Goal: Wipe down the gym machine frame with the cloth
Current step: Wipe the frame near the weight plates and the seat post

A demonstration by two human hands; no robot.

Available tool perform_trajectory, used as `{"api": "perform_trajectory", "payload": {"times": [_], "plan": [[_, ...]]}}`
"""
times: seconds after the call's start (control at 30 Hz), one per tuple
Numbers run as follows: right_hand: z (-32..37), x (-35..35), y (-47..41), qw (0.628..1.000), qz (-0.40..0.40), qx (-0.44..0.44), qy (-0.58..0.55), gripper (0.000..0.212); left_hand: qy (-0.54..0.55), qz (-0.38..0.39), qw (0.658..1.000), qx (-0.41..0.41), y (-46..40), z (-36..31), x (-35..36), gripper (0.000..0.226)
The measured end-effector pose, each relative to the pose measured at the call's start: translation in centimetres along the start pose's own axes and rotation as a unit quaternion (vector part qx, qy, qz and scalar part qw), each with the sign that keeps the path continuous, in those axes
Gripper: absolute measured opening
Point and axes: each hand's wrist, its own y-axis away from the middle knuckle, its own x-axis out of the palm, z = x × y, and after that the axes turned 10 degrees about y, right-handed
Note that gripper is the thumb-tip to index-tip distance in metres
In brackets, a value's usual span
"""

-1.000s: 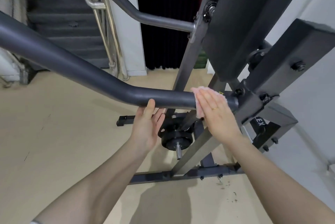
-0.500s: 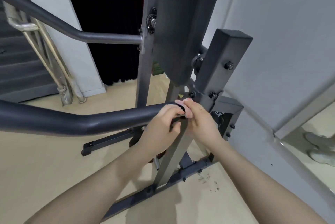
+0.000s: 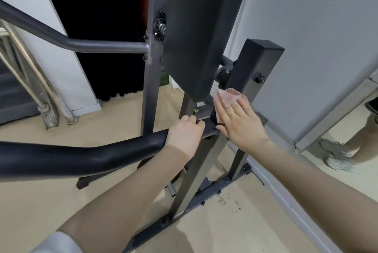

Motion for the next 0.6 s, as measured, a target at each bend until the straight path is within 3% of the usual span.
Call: {"api": "perform_trajectory", "payload": {"times": [0.1,0.2,0.3,0.4,0.47,0.6], "plan": [[-2.2,0.2,-1.2,0.992,-0.041,-0.062,0.101,0.063,0.011,-0.011,1.0,0.003,0.1,0.1,0.1,0.033],[-6.2,-0.1,-5.0,0.985,-0.137,0.042,0.096,0.05,0.029,-0.008,1.0,-0.007,-0.1,0.2,-0.1,0.035],[-6.2,-0.1,-5.6,0.983,-0.14,0.097,0.064,0.043,0.035,0.009,0.999,-0.015,-0.3,0.1,0.0,0.039],[-3.2,0.3,-2.7,0.989,-0.107,-0.054,0.081,0.046,0.046,0.03,0.998,-0.023,-0.5,0.3,0.1,0.039],[-4.2,0.5,-2.8,0.982,-0.14,-0.092,0.085,0.045,0.044,0.058,0.997,-0.03,-0.9,0.3,-0.3,0.044],[-9.2,1.1,-5.6,0.958,-0.272,0.081,0.036,0.043,0.05,0.111,0.991,-0.061,-1.8,-0.1,-1.2,0.04]]}}
